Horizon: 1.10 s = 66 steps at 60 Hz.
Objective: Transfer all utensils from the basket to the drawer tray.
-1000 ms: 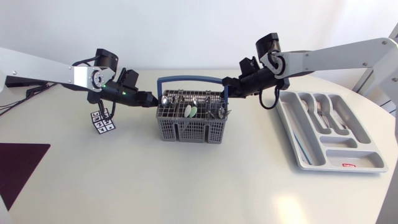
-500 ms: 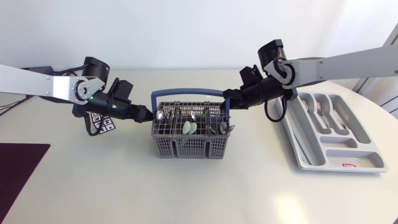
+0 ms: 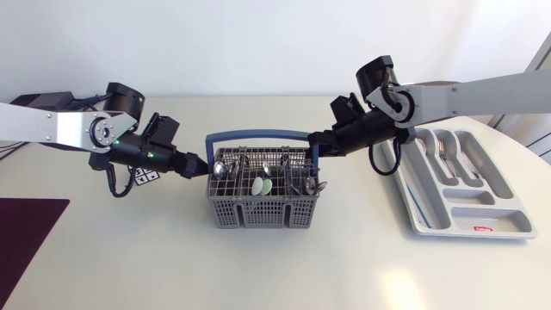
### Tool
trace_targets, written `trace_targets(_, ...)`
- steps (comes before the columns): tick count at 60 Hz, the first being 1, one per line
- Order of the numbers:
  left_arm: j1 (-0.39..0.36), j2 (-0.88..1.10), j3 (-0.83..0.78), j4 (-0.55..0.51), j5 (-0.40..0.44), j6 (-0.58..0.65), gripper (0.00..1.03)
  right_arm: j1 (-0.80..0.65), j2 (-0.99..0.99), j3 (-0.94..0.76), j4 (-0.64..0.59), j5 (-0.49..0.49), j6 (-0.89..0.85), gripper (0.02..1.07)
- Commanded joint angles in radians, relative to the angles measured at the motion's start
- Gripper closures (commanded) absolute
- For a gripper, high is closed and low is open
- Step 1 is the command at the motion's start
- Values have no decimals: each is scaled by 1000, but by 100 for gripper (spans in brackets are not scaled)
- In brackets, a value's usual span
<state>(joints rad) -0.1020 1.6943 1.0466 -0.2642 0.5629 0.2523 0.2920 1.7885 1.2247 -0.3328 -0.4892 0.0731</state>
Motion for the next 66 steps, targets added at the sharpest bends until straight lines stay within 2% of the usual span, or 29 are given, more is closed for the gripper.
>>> trace_targets(1,-1,-33,-20,0,8,38,34,19,-9,-60,-11,70,-27,76)
trace_targets(7,28,-67,-19,0,-9,48,29,24,-43,-87,8,127,-39,35)
trace_targets(10,41,-88,-22,0,-11,51,29,21,-64,-99,8,147,-50,22)
trace_targets(11,50,-105,-25,0,-12,56,29,21,-69,-102,8,150,-53,20)
trace_targets(28,79,-314,-102,2,-21,73,29,22,-256,-195,1,193,-104,20)
trace_targets(43,68,-424,-172,-36,-24,97,29,16,-409,-275,-80,192,-167,20)
trace_targets(56,-39,-564,-250,-75,-40,179,29,45,-541,-360,-124,173,-240,20)
trace_targets(66,-134,-599,-246,-115,-46,202,29,67,-606,-383,-180,167,-280,20)
